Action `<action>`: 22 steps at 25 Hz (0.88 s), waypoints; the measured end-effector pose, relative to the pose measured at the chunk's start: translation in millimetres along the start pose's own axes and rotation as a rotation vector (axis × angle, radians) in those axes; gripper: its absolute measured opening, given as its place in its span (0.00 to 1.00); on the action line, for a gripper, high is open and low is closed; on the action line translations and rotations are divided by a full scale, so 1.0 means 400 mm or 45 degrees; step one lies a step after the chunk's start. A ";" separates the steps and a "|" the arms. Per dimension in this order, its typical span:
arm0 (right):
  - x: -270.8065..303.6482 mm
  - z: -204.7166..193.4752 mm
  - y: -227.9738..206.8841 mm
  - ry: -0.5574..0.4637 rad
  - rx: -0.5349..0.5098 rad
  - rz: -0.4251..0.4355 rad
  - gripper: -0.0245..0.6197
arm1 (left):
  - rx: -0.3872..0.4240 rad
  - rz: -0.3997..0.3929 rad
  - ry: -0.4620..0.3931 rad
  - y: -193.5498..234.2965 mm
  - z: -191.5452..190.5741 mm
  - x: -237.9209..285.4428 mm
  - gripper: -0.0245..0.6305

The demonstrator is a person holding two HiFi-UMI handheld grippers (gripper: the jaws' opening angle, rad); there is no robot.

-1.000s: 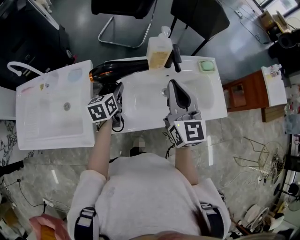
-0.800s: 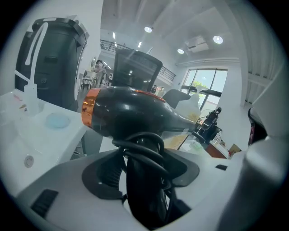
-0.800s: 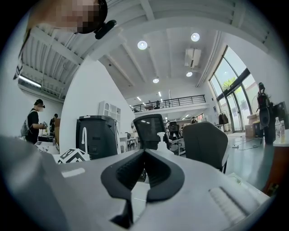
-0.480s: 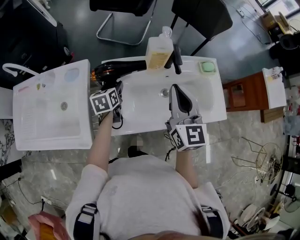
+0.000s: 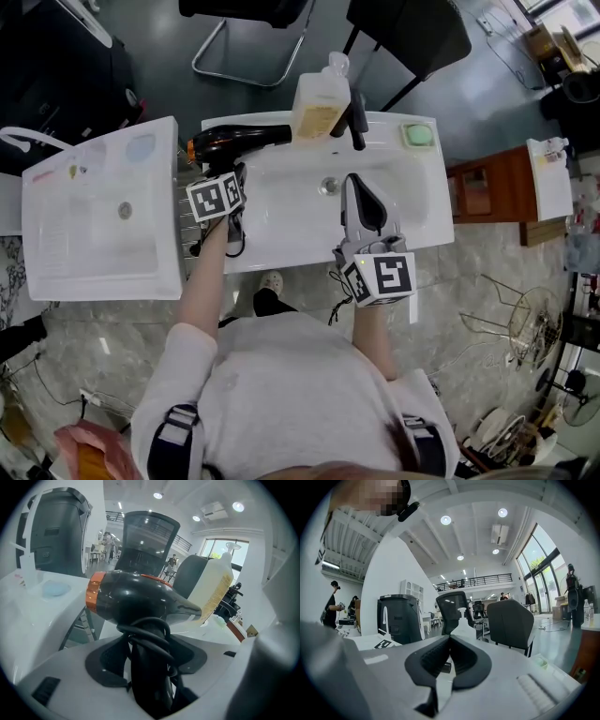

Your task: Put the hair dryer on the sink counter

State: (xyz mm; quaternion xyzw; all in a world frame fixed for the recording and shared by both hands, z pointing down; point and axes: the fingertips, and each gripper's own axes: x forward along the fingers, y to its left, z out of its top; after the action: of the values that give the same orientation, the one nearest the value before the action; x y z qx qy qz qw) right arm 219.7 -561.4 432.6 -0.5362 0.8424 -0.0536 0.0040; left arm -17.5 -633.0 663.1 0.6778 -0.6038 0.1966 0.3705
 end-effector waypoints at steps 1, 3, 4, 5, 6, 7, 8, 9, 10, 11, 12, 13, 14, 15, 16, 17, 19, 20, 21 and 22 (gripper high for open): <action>0.002 -0.001 0.000 0.001 0.002 0.001 0.05 | -0.009 0.005 0.006 0.004 -0.003 0.003 0.44; 0.006 0.000 0.002 0.002 0.013 0.001 0.05 | -0.028 0.013 0.015 0.009 -0.005 0.008 0.44; 0.008 0.001 0.002 0.002 0.019 0.002 0.05 | -0.037 0.017 0.020 0.011 -0.006 0.010 0.44; 0.009 -0.001 0.003 0.004 0.023 0.004 0.05 | -0.046 0.021 0.026 0.014 -0.007 0.012 0.44; 0.008 -0.006 0.002 0.006 0.023 0.005 0.05 | -0.056 0.026 0.032 0.016 -0.009 0.014 0.44; 0.008 -0.011 0.001 0.009 0.021 0.007 0.05 | -0.064 0.031 0.039 0.018 -0.010 0.017 0.44; 0.008 -0.014 0.001 0.013 0.017 0.009 0.05 | -0.070 0.035 0.046 0.020 -0.012 0.020 0.44; 0.009 -0.016 0.001 0.017 0.014 0.011 0.05 | -0.073 0.039 0.051 0.022 -0.014 0.022 0.44; 0.010 -0.017 0.001 0.017 0.015 0.012 0.05 | -0.071 0.041 0.055 0.022 -0.014 0.024 0.44; 0.011 -0.017 0.000 0.016 0.018 0.011 0.05 | -0.067 0.043 0.057 0.022 -0.014 0.025 0.44; 0.011 -0.016 -0.002 0.014 0.021 0.011 0.05 | -0.061 0.046 0.060 0.021 -0.014 0.025 0.44; 0.012 -0.016 -0.002 0.013 0.020 0.011 0.05 | -0.054 0.049 0.064 0.019 -0.014 0.026 0.44; 0.012 -0.016 -0.002 0.012 0.018 0.012 0.05 | -0.048 0.052 0.067 0.018 -0.014 0.027 0.45; 0.012 -0.016 -0.001 0.011 0.019 0.012 0.05 | -0.043 0.053 0.071 0.017 -0.014 0.028 0.45; 0.012 -0.017 0.000 0.010 0.023 0.013 0.05 | -0.039 0.054 0.073 0.017 -0.014 0.030 0.45; 0.011 -0.017 0.002 0.010 0.028 0.013 0.05 | -0.037 0.052 0.074 0.016 -0.015 0.031 0.45; 0.011 -0.018 0.007 0.011 0.025 0.019 0.05 | -0.028 0.039 0.076 0.013 -0.015 0.030 0.45; 0.010 -0.017 0.010 0.011 0.022 0.023 0.05 | -0.019 0.029 0.077 0.011 -0.016 0.029 0.45; 0.010 -0.017 0.012 0.011 0.022 0.025 0.05 | -0.005 0.021 0.078 0.009 -0.016 0.027 0.45; 0.011 -0.016 0.015 0.010 0.025 0.026 0.05 | 0.010 0.015 0.078 0.007 -0.016 0.025 0.47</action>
State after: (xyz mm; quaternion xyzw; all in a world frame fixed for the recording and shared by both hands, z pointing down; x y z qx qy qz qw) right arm 212.3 -562.2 438.5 -0.5274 0.8472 -0.0637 0.0065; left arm -17.2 -635.1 675.1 0.6692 -0.5955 0.2219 0.3851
